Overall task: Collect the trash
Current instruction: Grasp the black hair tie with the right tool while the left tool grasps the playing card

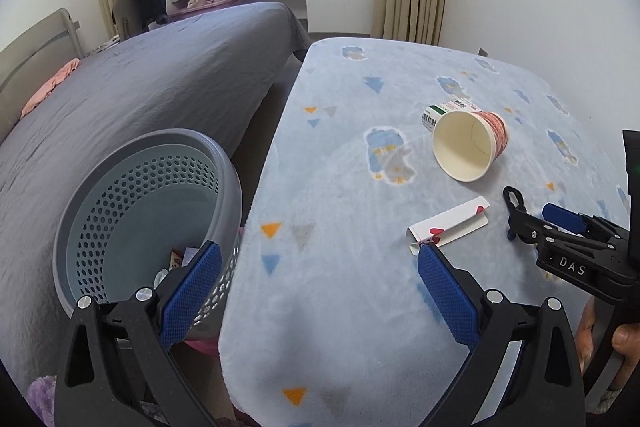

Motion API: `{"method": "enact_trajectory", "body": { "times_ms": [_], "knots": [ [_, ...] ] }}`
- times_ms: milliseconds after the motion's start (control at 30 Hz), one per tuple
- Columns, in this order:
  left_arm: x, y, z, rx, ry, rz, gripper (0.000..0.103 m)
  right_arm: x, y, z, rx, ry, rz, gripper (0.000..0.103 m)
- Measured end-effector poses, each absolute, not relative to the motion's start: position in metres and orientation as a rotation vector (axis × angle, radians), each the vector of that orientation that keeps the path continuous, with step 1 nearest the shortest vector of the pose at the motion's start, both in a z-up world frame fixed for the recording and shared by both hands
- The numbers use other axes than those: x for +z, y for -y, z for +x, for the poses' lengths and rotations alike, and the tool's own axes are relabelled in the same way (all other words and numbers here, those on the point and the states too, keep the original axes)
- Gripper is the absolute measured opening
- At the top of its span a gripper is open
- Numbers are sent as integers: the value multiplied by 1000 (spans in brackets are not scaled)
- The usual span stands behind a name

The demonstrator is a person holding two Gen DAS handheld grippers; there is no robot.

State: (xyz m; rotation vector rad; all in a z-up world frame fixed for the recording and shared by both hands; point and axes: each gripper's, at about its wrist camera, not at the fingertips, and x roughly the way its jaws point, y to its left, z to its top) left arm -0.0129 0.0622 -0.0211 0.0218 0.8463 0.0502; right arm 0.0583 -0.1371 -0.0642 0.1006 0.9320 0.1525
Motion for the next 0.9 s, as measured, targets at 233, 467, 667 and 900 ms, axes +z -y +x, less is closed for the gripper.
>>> {"method": "enact_trajectory", "body": {
  "times_ms": [233, 467, 667, 900],
  "knots": [
    [-31, -52, -8, 36, -873, 30, 97, -70, 133, 63, 136, -959, 80, 57],
    [-35, -47, -4, 29, -877, 29, 97, -72, 126, 61, 142, -956, 43, 33],
    [-41, -39, -1, 11, -892, 33, 97, -69, 129, 56, 168, -945, 73, 16],
    [-46, -24, 6, -4, -922, 28, 97, -54, 157, 47, 144, -900, 176, 16]
  ]
}}
